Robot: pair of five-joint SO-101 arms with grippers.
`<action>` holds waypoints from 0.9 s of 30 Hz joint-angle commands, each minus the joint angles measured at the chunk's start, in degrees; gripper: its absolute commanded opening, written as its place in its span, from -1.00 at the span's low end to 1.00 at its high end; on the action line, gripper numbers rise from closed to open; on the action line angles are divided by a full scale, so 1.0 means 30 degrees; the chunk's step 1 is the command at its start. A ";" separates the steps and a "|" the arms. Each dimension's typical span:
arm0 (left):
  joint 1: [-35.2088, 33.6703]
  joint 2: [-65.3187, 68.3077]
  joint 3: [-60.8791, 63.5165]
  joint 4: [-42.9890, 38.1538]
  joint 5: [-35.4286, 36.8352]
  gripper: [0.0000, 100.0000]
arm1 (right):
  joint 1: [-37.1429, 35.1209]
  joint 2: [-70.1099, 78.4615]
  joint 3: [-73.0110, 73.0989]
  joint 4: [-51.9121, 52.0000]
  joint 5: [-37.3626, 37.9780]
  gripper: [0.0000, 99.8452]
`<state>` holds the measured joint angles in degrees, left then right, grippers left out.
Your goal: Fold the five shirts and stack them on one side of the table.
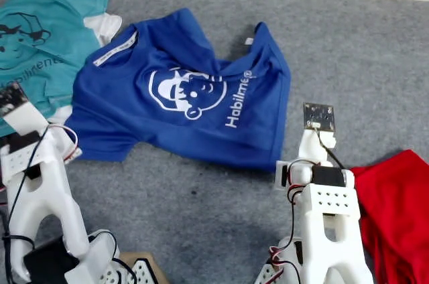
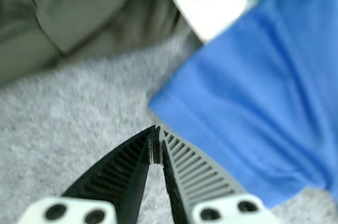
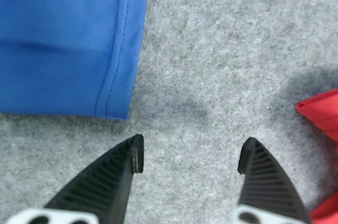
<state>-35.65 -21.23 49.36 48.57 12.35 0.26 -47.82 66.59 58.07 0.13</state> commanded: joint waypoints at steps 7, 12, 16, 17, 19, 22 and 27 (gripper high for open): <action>-0.0718 0.0601 0.0396 -0.0908 -0.0205 -0.56 | -0.0249 -0.0396 -0.0073 -0.0220 0.0088 -0.42; -0.0718 0.2154 -0.0952 -0.0938 -0.0293 -0.64 | -0.0249 -0.0396 -0.0073 -0.0220 0.0088 -0.42; -0.1216 0.4850 -0.2769 -0.0938 -0.0293 -0.65 | -0.0249 -0.0396 -0.0073 -0.0220 0.0088 -0.42; -0.1421 0.5612 -0.3267 -0.0938 -0.0293 -0.65 | -0.0249 -0.0396 -0.0073 -0.0220 0.0088 -0.42; -0.1714 0.6901 -0.4234 -0.0938 -0.0293 -0.65 | -0.0249 -0.0396 -0.0073 -0.0220 0.0088 -0.42; -0.1685 0.8454 -0.5289 -0.0879 -0.0293 -0.65 | -0.0278 -0.0396 -0.0073 -0.0220 0.0088 -0.42; -0.0864 1.0066 -0.5963 -0.0938 -0.0293 -0.65 | -0.0278 -0.0396 -0.0073 -0.0220 0.0088 -0.42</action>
<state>-40.04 5.49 34.24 46.64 11.82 0.26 -47.82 66.59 58.07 0.13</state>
